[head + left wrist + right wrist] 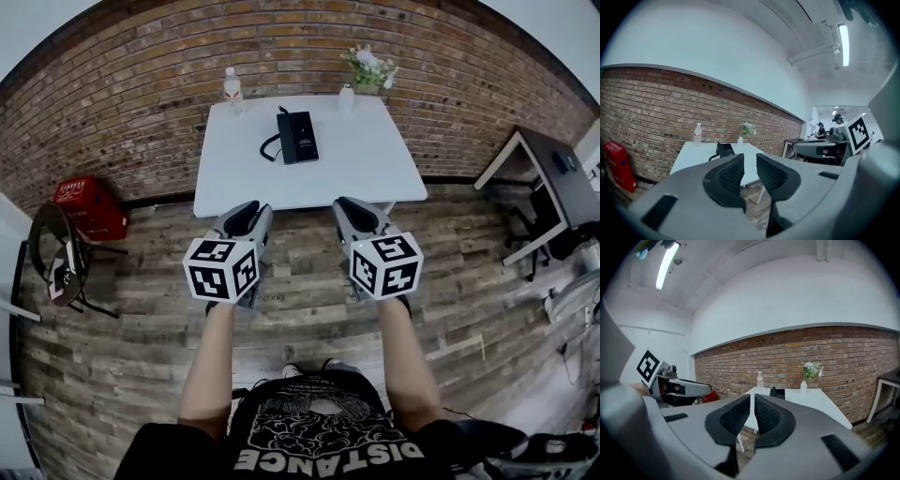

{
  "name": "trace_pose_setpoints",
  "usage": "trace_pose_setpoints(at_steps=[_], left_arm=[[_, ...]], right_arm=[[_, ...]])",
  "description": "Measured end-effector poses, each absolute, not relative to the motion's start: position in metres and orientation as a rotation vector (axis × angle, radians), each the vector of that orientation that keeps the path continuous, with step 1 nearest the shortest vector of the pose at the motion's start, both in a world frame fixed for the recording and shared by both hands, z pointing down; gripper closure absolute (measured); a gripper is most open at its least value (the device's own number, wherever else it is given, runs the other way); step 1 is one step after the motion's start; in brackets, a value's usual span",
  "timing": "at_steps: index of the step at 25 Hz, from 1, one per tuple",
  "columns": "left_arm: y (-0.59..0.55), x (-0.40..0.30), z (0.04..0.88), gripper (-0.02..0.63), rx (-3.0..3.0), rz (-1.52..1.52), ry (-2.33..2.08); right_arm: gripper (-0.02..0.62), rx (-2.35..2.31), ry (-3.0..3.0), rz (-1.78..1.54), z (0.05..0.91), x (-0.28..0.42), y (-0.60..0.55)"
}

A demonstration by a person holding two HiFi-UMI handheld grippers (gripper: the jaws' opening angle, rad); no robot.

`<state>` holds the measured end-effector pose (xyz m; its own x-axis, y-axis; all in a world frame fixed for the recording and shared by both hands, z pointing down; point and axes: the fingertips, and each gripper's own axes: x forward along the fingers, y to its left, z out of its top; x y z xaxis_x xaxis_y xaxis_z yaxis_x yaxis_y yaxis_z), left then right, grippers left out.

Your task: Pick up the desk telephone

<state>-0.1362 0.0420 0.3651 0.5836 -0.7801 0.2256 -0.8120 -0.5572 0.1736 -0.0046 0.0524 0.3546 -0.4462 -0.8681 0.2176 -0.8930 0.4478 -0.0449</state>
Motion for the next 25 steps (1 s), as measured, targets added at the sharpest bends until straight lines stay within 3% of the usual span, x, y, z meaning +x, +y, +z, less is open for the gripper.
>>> trace_pose_setpoints(at_steps=[11, 25], left_arm=[[0.021, -0.148, 0.378, 0.497, 2.536, 0.173, -1.296], [-0.071, -0.131, 0.405, 0.468, 2.452, 0.194, -1.327]], right_arm=[[0.519, 1.551, -2.515, 0.24, 0.365, -0.012, 0.034], [0.477, 1.492, -2.532, 0.297, 0.39, 0.014, -0.061]])
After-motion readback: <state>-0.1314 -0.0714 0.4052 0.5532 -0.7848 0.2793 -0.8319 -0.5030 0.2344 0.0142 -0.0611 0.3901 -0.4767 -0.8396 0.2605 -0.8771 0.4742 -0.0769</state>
